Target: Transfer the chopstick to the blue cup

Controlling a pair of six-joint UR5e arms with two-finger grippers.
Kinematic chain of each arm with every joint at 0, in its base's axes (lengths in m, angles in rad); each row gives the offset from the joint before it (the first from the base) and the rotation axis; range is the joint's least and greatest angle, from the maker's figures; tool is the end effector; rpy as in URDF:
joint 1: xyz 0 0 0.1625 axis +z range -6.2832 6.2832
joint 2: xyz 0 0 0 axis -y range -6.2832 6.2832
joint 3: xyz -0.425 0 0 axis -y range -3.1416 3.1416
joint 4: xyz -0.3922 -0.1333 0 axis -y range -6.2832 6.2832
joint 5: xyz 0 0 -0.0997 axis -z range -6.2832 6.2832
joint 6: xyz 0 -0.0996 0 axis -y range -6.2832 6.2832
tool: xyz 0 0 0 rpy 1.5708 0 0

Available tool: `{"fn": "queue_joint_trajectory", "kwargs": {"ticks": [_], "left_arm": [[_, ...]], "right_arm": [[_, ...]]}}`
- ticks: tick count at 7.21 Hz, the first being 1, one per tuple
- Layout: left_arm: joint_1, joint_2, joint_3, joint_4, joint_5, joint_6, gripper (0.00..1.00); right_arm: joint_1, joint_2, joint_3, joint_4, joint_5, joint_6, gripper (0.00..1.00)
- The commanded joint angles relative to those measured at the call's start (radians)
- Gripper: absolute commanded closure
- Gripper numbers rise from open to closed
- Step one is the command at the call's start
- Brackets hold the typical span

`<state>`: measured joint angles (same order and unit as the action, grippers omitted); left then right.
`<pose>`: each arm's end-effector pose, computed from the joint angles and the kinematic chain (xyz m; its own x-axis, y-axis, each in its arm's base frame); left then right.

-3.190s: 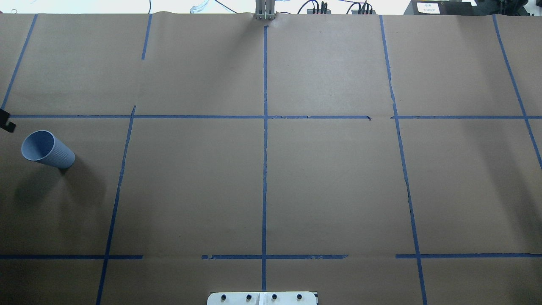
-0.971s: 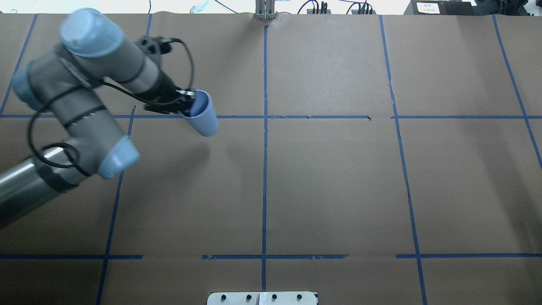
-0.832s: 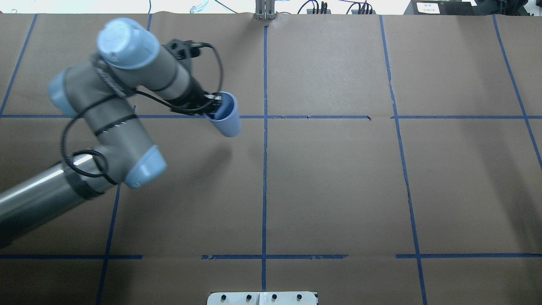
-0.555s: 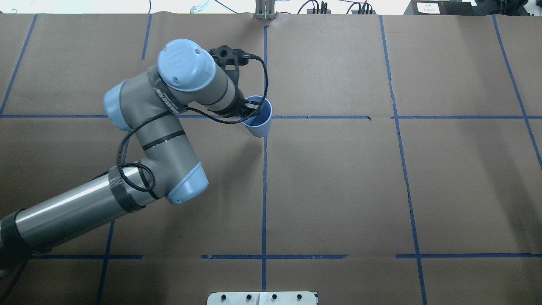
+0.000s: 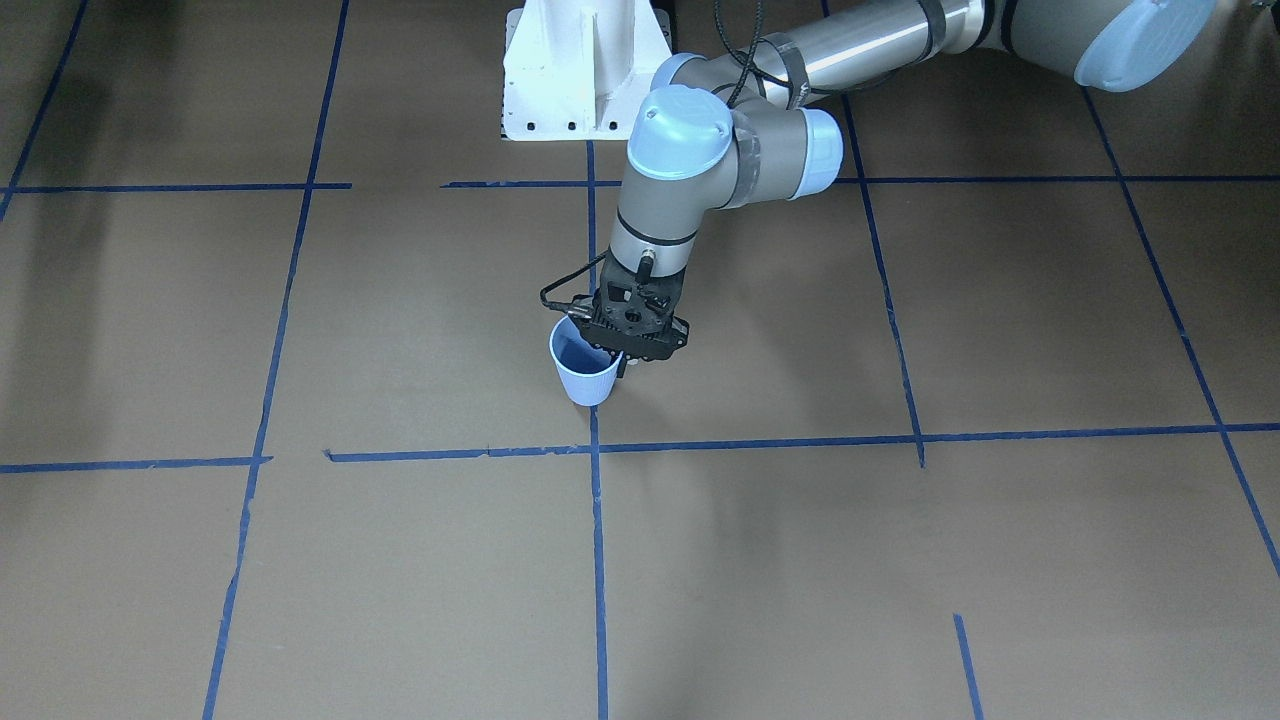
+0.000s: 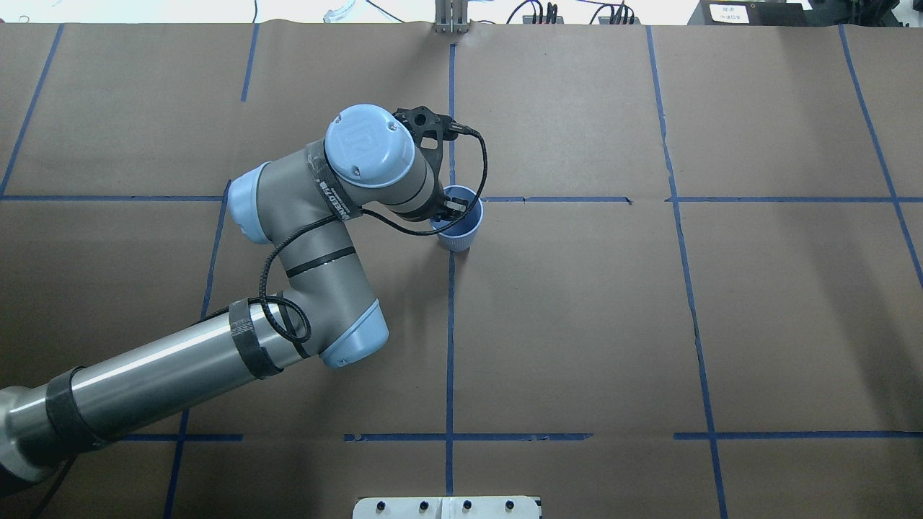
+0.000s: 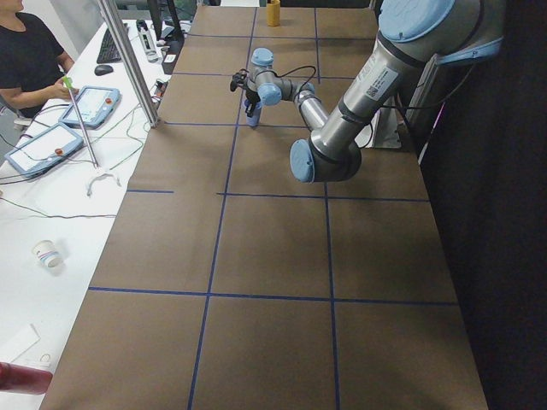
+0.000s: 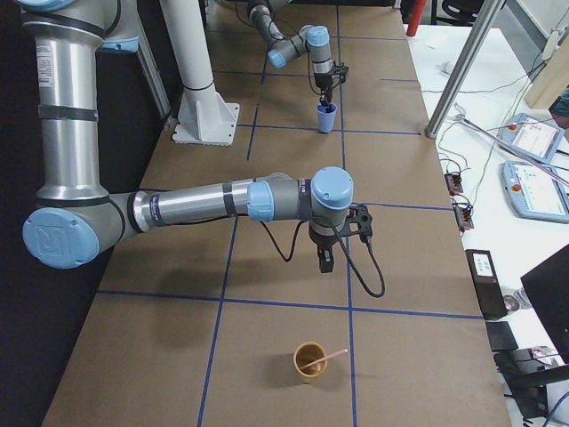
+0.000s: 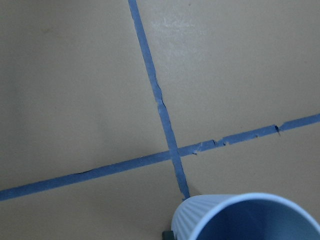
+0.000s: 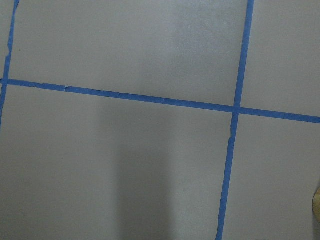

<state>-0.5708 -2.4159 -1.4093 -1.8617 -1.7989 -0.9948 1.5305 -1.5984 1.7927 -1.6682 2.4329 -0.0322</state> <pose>0.5782 -0.5029 0.1688 0.5972 0.2471 -0.7631 0.0520 0.9375 0.3442 0.0384 -0.4805 0.5665 0.6457 -0.1316 0.7521 0.0609 0.9908 0.1210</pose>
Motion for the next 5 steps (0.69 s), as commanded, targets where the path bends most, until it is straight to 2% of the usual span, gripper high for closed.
{"fn": "queue_joint_trajectory", "kwargs": {"ticks": [1, 5], "left_arm": [[0.006, -0.008, 0.015, -0.001, 0.0, -0.005, 1.0], [0.005, -0.003, 0.015, 0.012, 0.0, -0.008, 0.96]], "right_arm": [[-0.001, 0.0, 0.002, 0.001, 0.0, 0.0, 0.0], [-0.001, 0.0, 0.007, 0.001, 0.001, 0.002, 0.0]]}}
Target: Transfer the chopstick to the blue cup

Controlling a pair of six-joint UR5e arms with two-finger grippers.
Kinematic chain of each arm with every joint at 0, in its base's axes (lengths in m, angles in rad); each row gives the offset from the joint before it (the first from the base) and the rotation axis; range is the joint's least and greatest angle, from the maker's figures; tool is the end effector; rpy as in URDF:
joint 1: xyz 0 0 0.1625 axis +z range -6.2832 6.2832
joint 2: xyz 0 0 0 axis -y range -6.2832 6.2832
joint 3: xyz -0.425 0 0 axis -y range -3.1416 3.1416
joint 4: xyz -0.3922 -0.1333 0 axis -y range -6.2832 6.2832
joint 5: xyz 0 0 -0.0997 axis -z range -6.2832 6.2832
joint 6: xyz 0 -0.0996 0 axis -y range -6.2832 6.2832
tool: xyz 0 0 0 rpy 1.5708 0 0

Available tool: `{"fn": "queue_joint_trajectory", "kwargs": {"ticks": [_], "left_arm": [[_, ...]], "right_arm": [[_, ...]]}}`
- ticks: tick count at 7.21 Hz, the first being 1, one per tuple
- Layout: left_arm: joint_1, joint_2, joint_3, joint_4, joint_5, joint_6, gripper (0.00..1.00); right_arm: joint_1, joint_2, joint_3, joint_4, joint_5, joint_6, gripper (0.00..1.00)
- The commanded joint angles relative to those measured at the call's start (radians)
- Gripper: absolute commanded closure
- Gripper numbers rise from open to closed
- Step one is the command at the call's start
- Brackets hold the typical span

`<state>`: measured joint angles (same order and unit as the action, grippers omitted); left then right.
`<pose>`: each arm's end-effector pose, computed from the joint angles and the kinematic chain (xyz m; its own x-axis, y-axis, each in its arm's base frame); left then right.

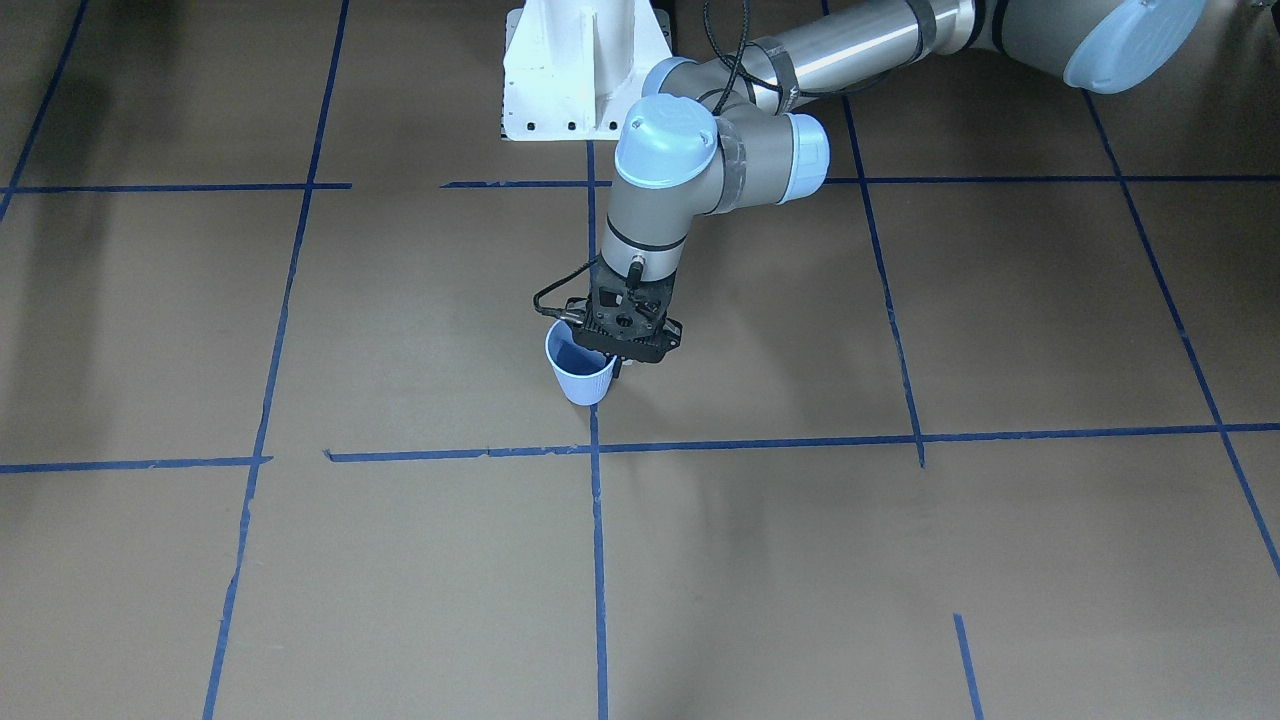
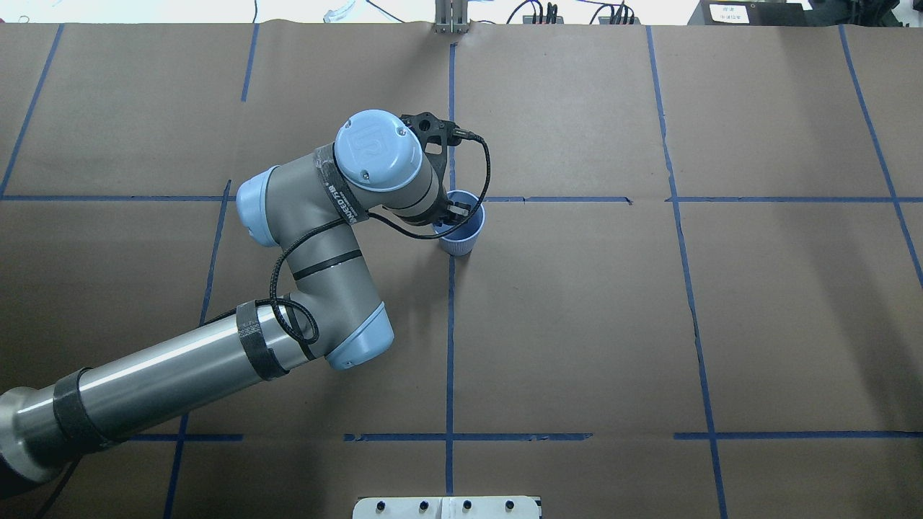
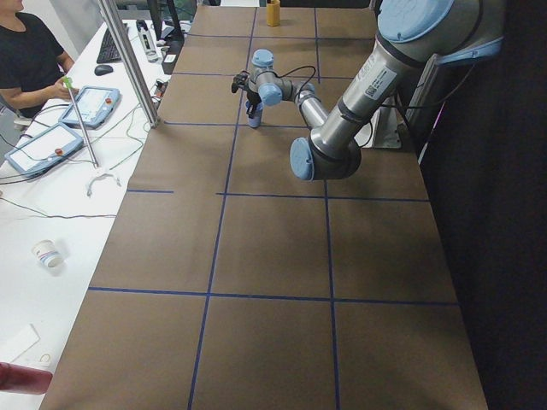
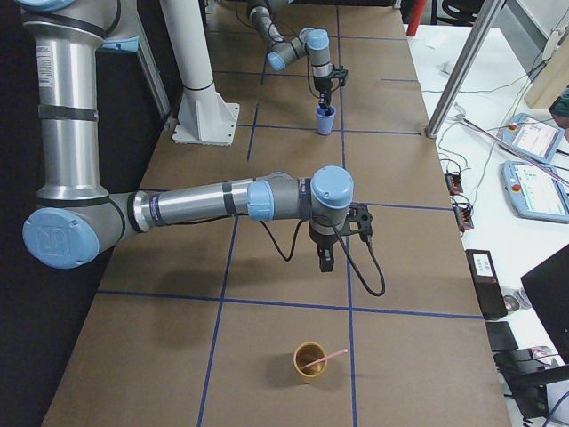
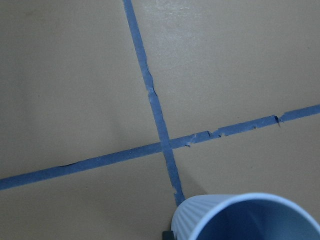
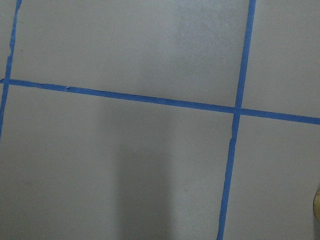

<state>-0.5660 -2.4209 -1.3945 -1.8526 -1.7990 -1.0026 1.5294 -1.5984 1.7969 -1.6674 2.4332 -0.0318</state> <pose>0.5843 -0.5024 0.1728 0.6077 0.2349 -0.7586 0.0467 0.9430 0.3294 0.0378 -0.4805 0.5643 0.6452 -0.1357 0.7519 0.0617 0.9901 0.1257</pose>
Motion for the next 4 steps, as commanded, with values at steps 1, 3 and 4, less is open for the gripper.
{"fn": "queue_joint_trajectory", "kwargs": {"ticks": [1, 3, 4], "left_arm": [[0.0, 0.005, 0.0, 0.003, 0.0, -0.001, 0.94], [-0.002, 0.003, -0.006, 0.036, 0.021, -0.002, 0.01], [-0.003, 0.005, -0.036, 0.077, 0.03, -0.004, 0.0]], "right_arm": [[0.0, -0.002, 0.005, 0.0, 0.0, 0.001, 0.0], [0.0, -0.002, 0.007, -0.002, 0.013, 0.001, 0.0], [0.001, -0.002, 0.006, -0.002, 0.021, 0.0, 0.0]]}}
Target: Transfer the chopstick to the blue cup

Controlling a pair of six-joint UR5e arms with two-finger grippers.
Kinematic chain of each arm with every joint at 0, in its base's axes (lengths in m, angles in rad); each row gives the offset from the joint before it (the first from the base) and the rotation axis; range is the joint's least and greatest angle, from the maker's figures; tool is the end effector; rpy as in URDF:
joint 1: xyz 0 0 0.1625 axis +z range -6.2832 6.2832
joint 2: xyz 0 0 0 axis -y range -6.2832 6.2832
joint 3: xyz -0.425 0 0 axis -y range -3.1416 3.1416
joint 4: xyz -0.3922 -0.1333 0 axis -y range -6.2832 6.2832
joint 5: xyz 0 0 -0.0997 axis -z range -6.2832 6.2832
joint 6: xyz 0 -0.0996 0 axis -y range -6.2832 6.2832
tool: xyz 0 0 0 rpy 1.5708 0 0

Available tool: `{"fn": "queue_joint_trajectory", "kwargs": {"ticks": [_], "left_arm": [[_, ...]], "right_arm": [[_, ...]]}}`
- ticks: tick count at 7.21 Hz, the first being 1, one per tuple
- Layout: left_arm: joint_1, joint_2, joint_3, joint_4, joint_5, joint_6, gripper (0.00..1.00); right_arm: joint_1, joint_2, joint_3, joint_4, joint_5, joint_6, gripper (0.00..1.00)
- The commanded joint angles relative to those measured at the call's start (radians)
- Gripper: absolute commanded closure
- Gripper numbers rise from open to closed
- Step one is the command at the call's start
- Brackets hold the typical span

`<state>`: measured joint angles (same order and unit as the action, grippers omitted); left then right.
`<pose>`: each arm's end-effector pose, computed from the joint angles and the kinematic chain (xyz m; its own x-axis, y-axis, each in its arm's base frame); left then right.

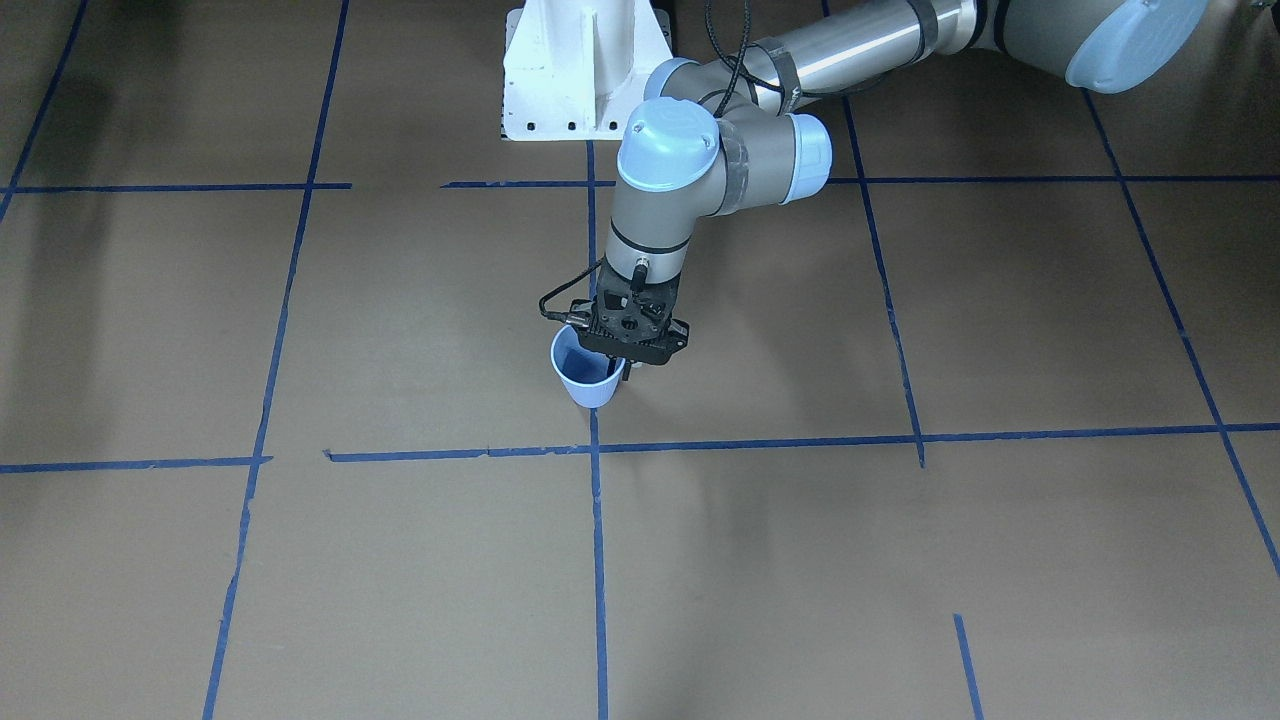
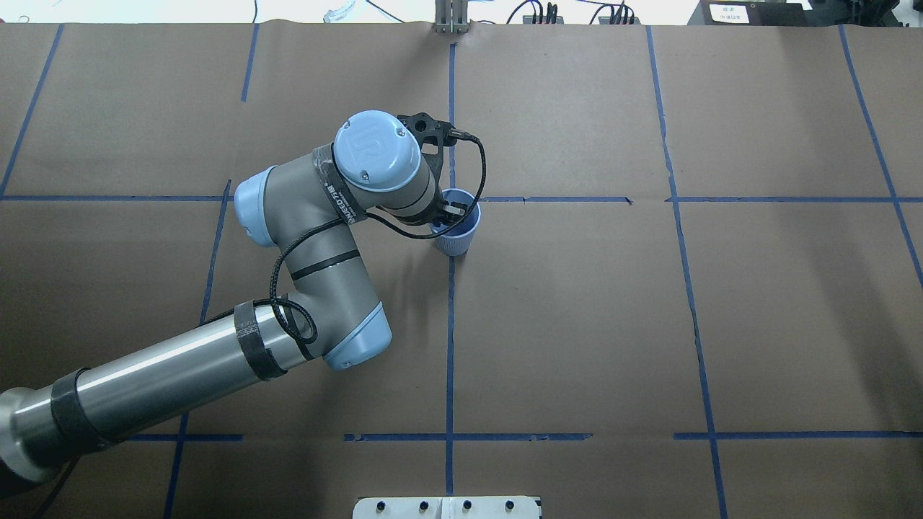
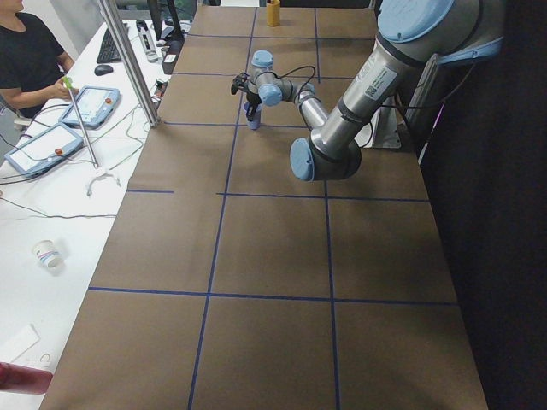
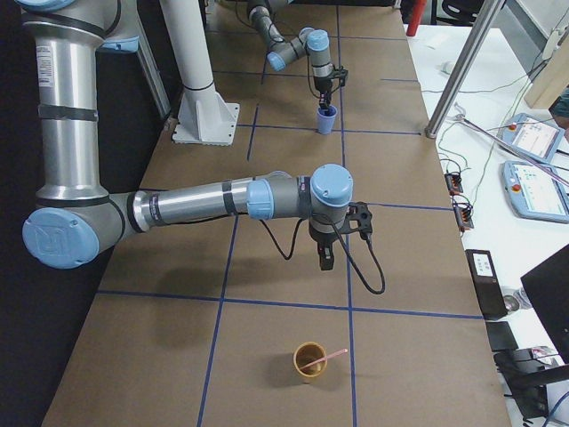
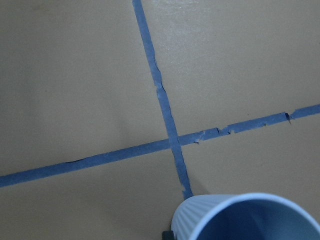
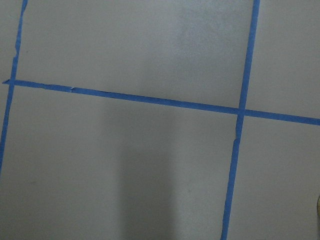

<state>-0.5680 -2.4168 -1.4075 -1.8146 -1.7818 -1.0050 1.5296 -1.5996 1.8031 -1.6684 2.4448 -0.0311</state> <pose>0.5804 -0.5037 0.1756 0.6337 0.2174 -0.7424 0.0535 0.9451 0.3224 0.0372 -0.4797 0.5611 0.6363 -0.1383 0.7590 0.0608 0.9897 0.1294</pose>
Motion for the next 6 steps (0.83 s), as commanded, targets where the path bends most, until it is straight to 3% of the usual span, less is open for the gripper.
{"fn": "queue_joint_trajectory", "kwargs": {"ticks": [1, 3, 5, 6], "left_arm": [[-0.019, 0.002, -0.092, 0.094, 0.015, -0.001, 0.0], [-0.111, 0.123, -0.299, 0.155, 0.007, -0.004, 0.0], [-0.165, 0.204, -0.331, 0.146, 0.007, -0.004, 0.0], [-0.182, 0.211, -0.334, 0.146, 0.005, -0.006, 0.0]], "right_arm": [[0.001, -0.005, -0.002, 0.001, 0.005, 0.002, 0.0], [0.007, -0.043, -0.013, 0.001, -0.012, -0.006, 0.0], [0.125, -0.066, -0.049, 0.003, -0.076, -0.01, 0.01], [0.177, -0.069, -0.114, 0.095, -0.105, -0.05, 0.01]]}}
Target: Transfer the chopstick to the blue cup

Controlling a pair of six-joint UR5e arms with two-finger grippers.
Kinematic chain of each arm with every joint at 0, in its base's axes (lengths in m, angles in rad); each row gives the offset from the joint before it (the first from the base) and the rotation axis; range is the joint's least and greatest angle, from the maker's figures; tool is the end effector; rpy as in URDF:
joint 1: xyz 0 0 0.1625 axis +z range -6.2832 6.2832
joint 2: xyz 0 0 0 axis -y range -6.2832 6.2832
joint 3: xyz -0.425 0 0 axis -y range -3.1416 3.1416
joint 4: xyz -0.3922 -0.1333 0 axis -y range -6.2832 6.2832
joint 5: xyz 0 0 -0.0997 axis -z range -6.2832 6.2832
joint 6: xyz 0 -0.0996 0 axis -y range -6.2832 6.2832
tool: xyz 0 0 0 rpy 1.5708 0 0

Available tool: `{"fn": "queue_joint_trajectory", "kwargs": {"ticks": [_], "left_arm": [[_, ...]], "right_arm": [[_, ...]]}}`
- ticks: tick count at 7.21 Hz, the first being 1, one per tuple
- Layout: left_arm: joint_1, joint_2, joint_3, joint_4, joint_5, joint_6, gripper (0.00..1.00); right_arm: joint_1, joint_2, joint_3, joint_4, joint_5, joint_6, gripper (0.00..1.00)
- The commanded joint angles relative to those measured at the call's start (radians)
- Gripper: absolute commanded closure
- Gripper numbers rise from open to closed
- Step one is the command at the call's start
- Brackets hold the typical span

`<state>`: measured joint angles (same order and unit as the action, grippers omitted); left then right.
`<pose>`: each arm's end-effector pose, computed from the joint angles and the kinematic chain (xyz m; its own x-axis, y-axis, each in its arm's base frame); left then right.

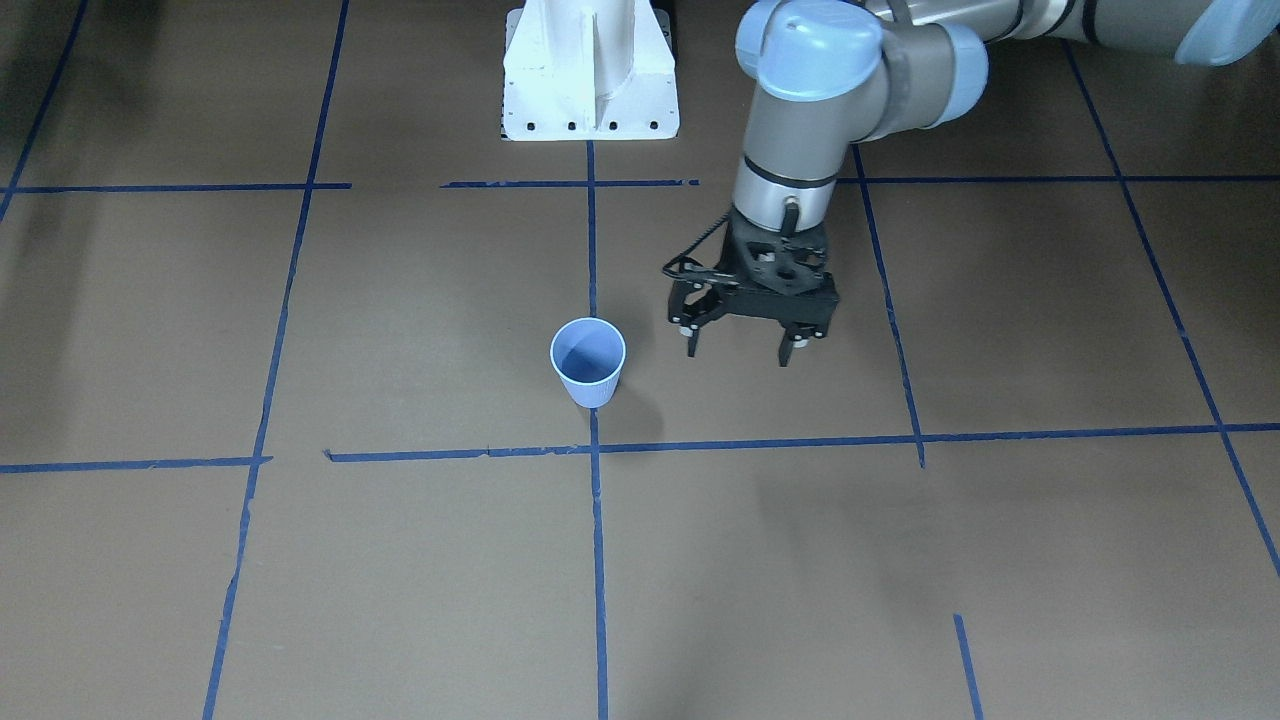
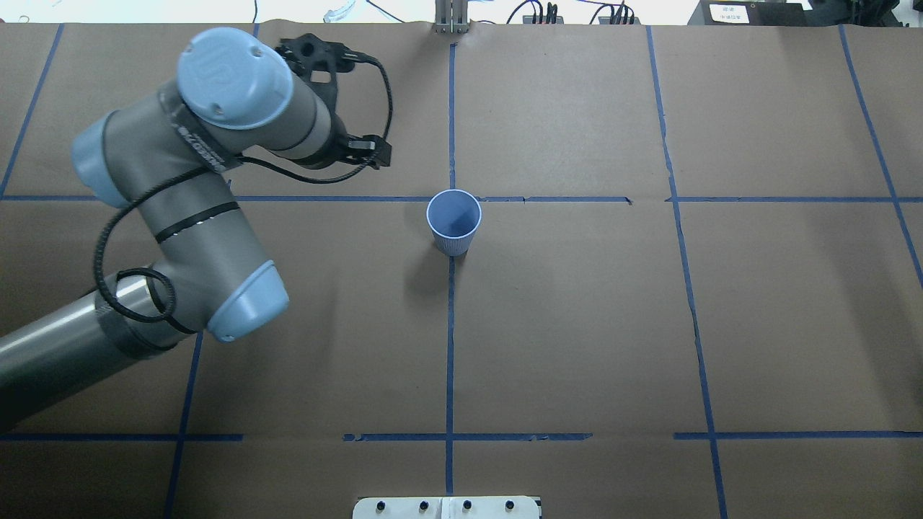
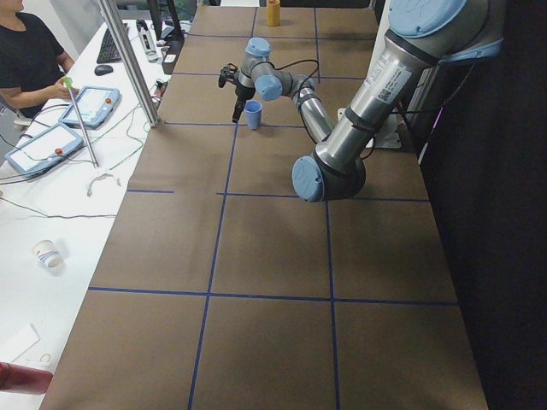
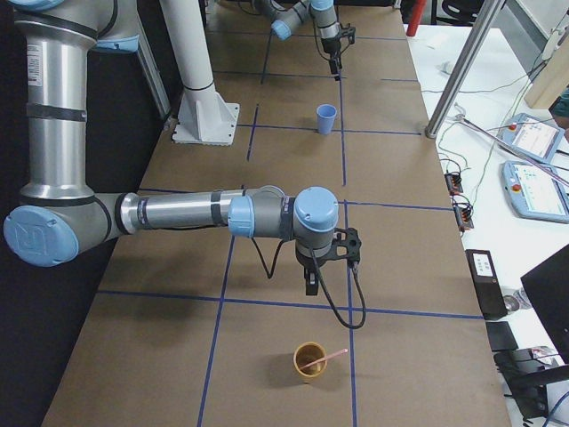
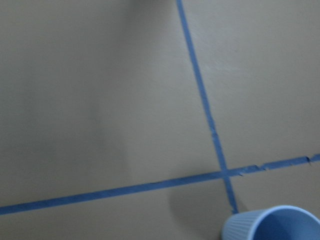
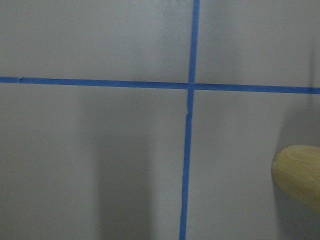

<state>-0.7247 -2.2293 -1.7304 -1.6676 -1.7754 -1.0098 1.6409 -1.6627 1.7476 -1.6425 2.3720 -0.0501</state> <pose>0.4239 -0.5263 0.1928 0.6678 0.1045 -0.7370 0.2046 0.9262 0.3167 0.0933 -0.4470 0.6204 0.6974 -0.0107 0.7166 -0.0352 0.9982 0.0491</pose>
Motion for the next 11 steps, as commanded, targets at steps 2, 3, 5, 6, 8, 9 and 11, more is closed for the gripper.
{"fn": "queue_joint_trajectory", "kwargs": {"ticks": [2, 3, 5, 6, 8, 9, 11], "left_arm": [[-0.021, 0.039, -0.015, -0.001, 0.001, -0.036, 0.0], [-0.019, 0.04, -0.015, -0.001, 0.001, -0.041, 0.0], [-0.018, 0.043, -0.014, -0.001, 0.002, -0.049, 0.0], [-0.016, 0.043, -0.014, -0.001, 0.002, -0.052, 0.0], [-0.015, 0.043, -0.014, -0.001, 0.004, -0.064, 0.0], [-0.015, 0.042, -0.014, -0.001, 0.004, -0.066, 0.0], [-0.015, 0.042, -0.014, -0.001, 0.004, -0.072, 0.0]], "right_arm": [[0.082, 0.015, -0.254, 0.28, -0.082, -0.028, 0.02], [0.085, 0.064, -0.305, 0.271, -0.082, -0.021, 0.03], [0.085, 0.214, -0.496, 0.254, -0.077, -0.033, 0.05], [0.083, 0.24, -0.549, 0.257, -0.08, -0.039, 0.05], [0.083, 0.232, -0.559, 0.257, -0.082, -0.042, 0.12], [0.085, 0.221, -0.557, 0.257, -0.074, -0.039, 0.3], [0.085, 0.199, -0.556, 0.262, -0.069, -0.039, 0.54]]}}
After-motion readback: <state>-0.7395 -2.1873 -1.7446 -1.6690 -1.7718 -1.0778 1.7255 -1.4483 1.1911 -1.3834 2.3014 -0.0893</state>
